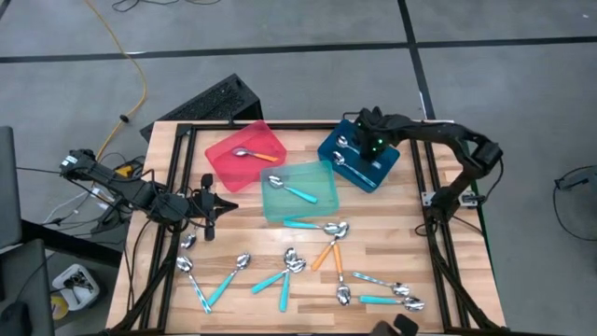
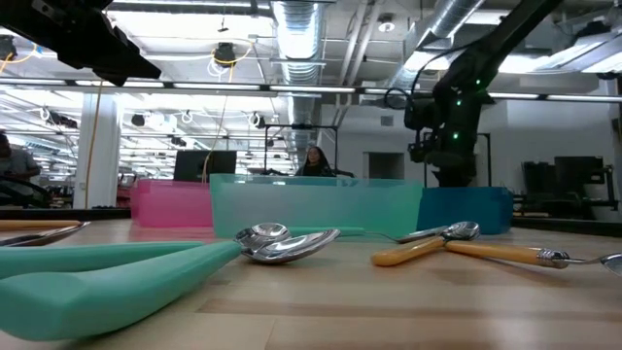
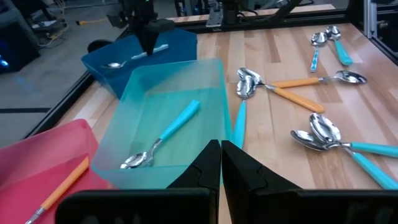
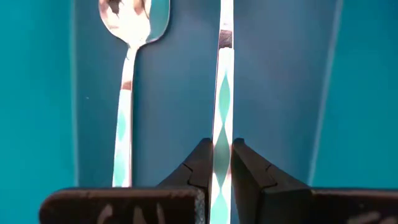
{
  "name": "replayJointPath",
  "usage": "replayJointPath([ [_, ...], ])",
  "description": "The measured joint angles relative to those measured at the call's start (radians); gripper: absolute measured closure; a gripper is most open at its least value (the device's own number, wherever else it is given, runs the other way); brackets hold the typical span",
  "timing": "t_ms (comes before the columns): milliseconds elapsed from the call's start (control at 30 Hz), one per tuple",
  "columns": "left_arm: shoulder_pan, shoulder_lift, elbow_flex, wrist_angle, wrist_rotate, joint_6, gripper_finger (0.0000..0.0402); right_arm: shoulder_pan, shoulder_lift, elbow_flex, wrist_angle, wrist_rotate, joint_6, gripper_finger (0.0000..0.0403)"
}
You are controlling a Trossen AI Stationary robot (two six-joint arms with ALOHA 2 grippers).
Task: Sort silverware by color (type)
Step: Put the top patterned blue spoon into the blue bin
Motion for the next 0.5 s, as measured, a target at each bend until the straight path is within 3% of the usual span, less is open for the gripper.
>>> replayJointPath([
  [500,0.000,0.000,0.000,0.000,-0.006,0.020,0.0401,-0.001,0.084,0.000,0.014,-0.023,-0.020,0.0342],
])
